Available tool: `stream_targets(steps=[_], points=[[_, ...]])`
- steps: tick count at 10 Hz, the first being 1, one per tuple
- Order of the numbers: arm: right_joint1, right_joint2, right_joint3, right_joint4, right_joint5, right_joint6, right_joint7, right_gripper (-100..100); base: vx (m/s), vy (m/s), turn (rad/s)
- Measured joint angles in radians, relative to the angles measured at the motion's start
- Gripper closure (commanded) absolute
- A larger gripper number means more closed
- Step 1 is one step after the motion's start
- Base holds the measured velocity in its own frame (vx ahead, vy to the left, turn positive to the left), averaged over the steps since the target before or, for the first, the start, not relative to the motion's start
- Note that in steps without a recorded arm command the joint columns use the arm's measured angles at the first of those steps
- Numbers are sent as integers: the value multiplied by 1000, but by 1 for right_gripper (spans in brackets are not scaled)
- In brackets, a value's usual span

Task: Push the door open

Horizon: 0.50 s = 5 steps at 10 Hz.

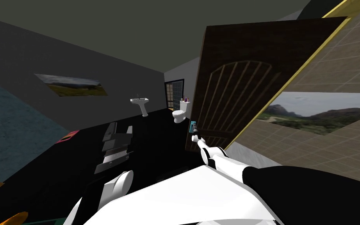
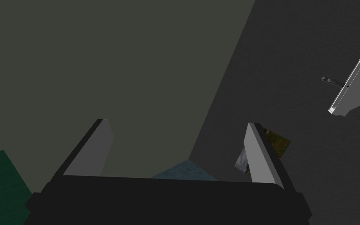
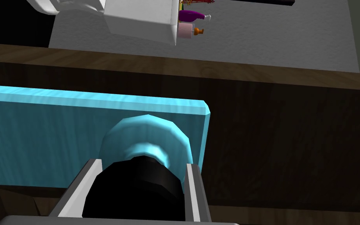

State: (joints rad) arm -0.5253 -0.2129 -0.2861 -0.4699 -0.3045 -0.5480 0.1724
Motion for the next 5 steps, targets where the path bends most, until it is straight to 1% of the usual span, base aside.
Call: stream_targets(steps=[1, 2, 3, 4, 5], points=[[11, -3, -12, -23, -6, 11, 8, 100, 197, 70, -45], [13, -9, -22, -27, -11, 13, 13, 100, 198, 72, -59], [-6, -24, -24, 20, -14, -11, 5, 100, 215, 67, -58], [4, -27, -35, 9, -19, -11, 9, 100, 193, 96, -54], [17, -29, -47, -14, -24, -1, 20, 100, 80, 41, -45]])
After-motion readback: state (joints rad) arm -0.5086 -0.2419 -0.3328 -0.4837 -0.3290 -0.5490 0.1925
